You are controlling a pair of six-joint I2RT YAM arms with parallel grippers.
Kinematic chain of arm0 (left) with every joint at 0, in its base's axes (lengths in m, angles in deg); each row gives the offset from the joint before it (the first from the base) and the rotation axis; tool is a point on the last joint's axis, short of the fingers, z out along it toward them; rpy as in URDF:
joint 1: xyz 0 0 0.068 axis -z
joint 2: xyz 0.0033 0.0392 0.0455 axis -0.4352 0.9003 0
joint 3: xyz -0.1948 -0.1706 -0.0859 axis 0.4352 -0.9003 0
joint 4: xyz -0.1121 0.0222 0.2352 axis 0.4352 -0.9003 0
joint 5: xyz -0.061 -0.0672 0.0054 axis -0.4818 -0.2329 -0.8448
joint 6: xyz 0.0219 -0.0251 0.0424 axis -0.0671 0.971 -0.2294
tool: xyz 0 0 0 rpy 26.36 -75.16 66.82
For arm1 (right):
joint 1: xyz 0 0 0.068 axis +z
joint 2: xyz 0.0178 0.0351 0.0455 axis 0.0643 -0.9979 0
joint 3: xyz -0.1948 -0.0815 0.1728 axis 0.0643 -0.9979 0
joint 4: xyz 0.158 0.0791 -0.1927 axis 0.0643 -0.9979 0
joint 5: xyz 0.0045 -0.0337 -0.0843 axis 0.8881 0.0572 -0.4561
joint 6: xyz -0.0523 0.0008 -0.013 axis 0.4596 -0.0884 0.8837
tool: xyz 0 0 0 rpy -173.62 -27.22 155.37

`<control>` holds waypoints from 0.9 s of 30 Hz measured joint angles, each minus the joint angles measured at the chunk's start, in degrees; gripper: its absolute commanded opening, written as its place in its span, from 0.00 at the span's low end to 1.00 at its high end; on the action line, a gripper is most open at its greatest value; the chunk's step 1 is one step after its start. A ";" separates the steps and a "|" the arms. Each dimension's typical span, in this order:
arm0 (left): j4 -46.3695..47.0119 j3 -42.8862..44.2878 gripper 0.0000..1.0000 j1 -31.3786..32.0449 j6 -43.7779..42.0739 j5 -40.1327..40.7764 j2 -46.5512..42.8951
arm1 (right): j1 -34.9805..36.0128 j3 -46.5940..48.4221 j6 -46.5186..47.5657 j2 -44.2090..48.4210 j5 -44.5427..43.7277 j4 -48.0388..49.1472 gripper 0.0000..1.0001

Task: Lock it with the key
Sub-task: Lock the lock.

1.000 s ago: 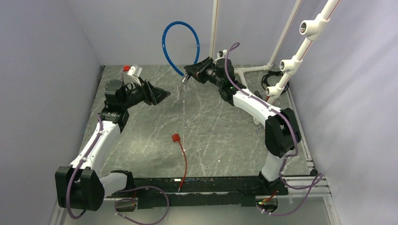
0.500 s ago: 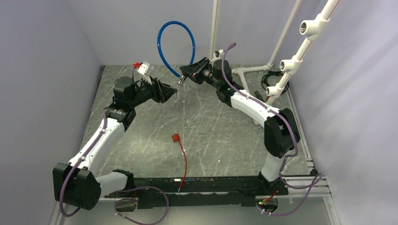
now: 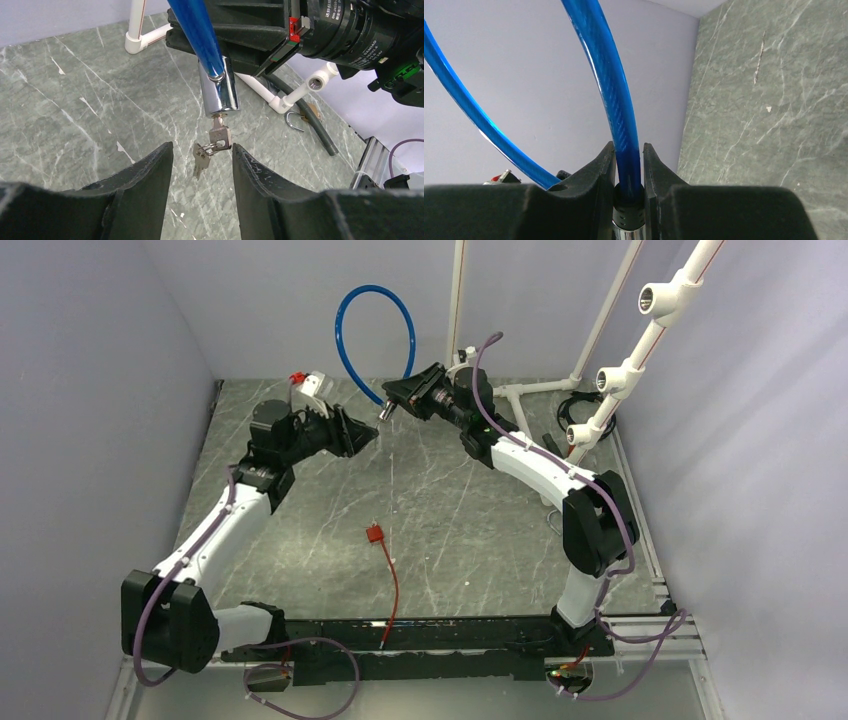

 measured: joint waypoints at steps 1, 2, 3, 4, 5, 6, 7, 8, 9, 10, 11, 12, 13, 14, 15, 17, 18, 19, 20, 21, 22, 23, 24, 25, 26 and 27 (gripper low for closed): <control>0.02 0.09 0.51 0.00 0.02 0.00 0.22 | 0.00 0.00 -0.11 -0.02 0.00 0.00 0.00; 0.09 0.24 0.51 0.00 0.20 0.00 0.46 | 0.00 0.00 -0.17 -0.07 0.07 0.00 0.00; 0.13 0.46 0.51 0.00 0.31 0.00 0.76 | 0.00 0.02 -0.26 -0.11 0.15 0.00 0.00; 0.17 0.68 0.50 0.00 0.48 0.00 1.09 | 0.00 0.02 -0.37 -0.15 0.17 0.02 0.00; 0.26 0.87 0.49 0.00 0.68 0.00 1.42 | 0.00 0.02 -0.44 -0.17 0.17 0.02 0.00; 0.28 0.94 0.47 0.00 1.01 -0.02 1.64 | 0.00 0.02 -0.48 -0.22 0.17 0.02 0.00; 0.28 0.98 0.44 0.00 1.33 -0.02 1.86 | 0.00 0.02 -0.55 -0.24 0.17 0.02 0.00; 0.22 1.03 0.41 0.00 1.62 -0.04 1.99 | 0.00 0.02 -0.57 -0.28 0.17 0.02 0.00; 0.24 1.09 0.37 0.00 1.99 -0.09 2.19 | 0.00 0.02 -0.57 -0.33 0.17 0.02 0.00; 0.24 1.16 0.34 0.00 2.29 -0.15 2.29 | 0.00 0.02 -0.59 -0.35 0.17 0.02 0.00; 0.22 1.22 0.30 0.00 2.73 -0.26 2.38 | -0.02 0.02 -0.59 -0.42 0.17 0.04 0.00; 0.26 1.27 0.25 0.00 3.26 -0.50 2.49 | -0.02 0.02 -0.59 -0.46 0.17 0.04 0.00; 0.28 1.33 0.19 0.00 3.85 -0.79 2.56 | 0.00 0.02 -0.61 -0.52 0.20 0.09 0.00; 0.46 1.33 0.14 -0.02 4.70 -1.25 2.60 | -0.02 0.02 -0.66 -0.59 0.22 0.24 0.00; 0.83 1.33 0.08 -0.13 5.64 -2.05 2.64 | -0.02 0.02 -0.79 -0.68 0.24 0.42 0.00; 1.70 1.33 0.01 -0.48 8.04 -3.72 2.69 | -0.04 0.02 -1.07 -0.76 0.37 1.11 0.00; 2.43 1.33 0.00 -0.81 9.60 -4.94 2.69 | -0.07 0.02 -1.27 -0.79 0.55 1.44 0.00; 2.95 1.33 0.00 -1.07 11.06 -5.66 2.78 | -0.13 0.02 -1.46 -0.79 0.85 1.92 0.00; 4.13 1.33 0.00 -1.77 13.07 -7.08 3.15 | -0.20 0.02 -1.62 -0.79 1.38 3.13 0.00; 5.20 1.33 0.00 -2.43 14.93 -8.41 3.63 | -0.24 0.02 -1.62 -0.79 1.49 3.45 0.00; 6.05 1.33 0.00 -3.08 16.68 -9.84 4.17 | -0.33 0.02 -1.62 -0.79 1.81 4.17 0.00; 6.73 1.33 0.00 -3.54 17.92 -10.97 4.59 | -0.37 0.02 -1.60 -0.79 2.03 4.39 0.00; 7.28 1.33 0.00 -3.98 19.15 -12.09 5.01 | -0.44 0.00 -1.60 -0.79 2.36 4.66 0.00; 8.04 1.36 0.00 -4.39 20.63 -13.60 5.40 | -0.55 -0.02 -1.62 -0.79 2.73 4.96 0.00; 8.70 1.36 0.00 -4.63 21.88 -14.60 5.73 | -0.57 -0.02 -1.62 -0.79 3.02 5.14 0.00; 9.70 1.36 0.00 -4.85 23.50 -15.82 6.12 | -0.59 -0.04 -1.64 -0.79 3.28 5.46 0.00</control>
